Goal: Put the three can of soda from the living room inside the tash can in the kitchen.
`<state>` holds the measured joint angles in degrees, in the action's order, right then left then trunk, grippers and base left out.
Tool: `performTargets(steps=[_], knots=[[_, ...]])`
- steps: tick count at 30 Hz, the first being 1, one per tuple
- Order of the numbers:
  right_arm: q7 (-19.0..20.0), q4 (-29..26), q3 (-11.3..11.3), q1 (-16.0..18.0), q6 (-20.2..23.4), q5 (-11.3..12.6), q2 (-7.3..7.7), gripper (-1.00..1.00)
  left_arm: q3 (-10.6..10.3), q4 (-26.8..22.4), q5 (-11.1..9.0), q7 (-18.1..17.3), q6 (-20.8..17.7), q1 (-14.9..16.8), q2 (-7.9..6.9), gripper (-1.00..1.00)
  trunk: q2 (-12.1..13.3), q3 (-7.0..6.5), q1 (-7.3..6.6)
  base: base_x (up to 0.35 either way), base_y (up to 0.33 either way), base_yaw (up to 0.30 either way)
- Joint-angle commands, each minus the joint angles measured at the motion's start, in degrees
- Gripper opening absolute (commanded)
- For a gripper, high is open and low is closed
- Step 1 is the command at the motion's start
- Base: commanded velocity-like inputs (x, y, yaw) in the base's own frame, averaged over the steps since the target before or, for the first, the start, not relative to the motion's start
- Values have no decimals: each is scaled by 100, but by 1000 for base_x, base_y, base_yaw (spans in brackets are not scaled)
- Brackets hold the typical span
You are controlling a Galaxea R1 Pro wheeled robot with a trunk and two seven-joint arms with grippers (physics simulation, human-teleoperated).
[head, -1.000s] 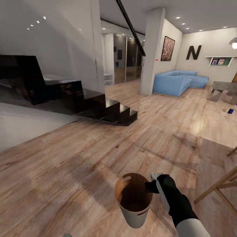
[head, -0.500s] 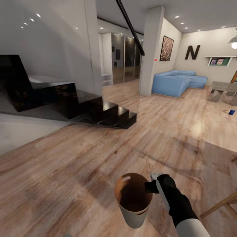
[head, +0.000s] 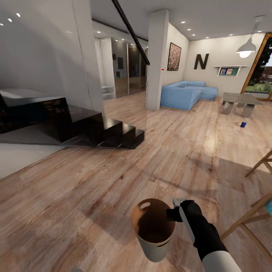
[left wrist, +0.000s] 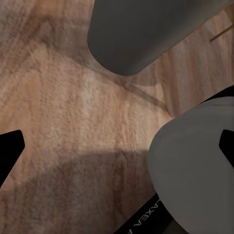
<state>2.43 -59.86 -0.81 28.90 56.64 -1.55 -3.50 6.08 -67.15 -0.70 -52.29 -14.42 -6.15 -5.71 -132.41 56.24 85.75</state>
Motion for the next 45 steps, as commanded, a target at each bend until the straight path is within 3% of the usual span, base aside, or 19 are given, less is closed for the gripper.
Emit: performTargets(steps=[1,23,31,45], knots=[[29,0,-1,2,0,128,-1,-100,-1,0,0,0,0,0,0,100,0,-2,0,162,0,-124],[29,-2,-2,2,0,128,-1,-100,-1,0,0,0,0,0,0,100,0,-4,0,324,0,-53],[29,0,-3,2,3,128,-1,-100,1,0,0,0,0,0,0,100,0,-4,0,69,0,-234],[29,0,-2,2,0,128,-1,-100,2,0,0,0,0,0,0,100,0,-4,0,252,0,-24]])
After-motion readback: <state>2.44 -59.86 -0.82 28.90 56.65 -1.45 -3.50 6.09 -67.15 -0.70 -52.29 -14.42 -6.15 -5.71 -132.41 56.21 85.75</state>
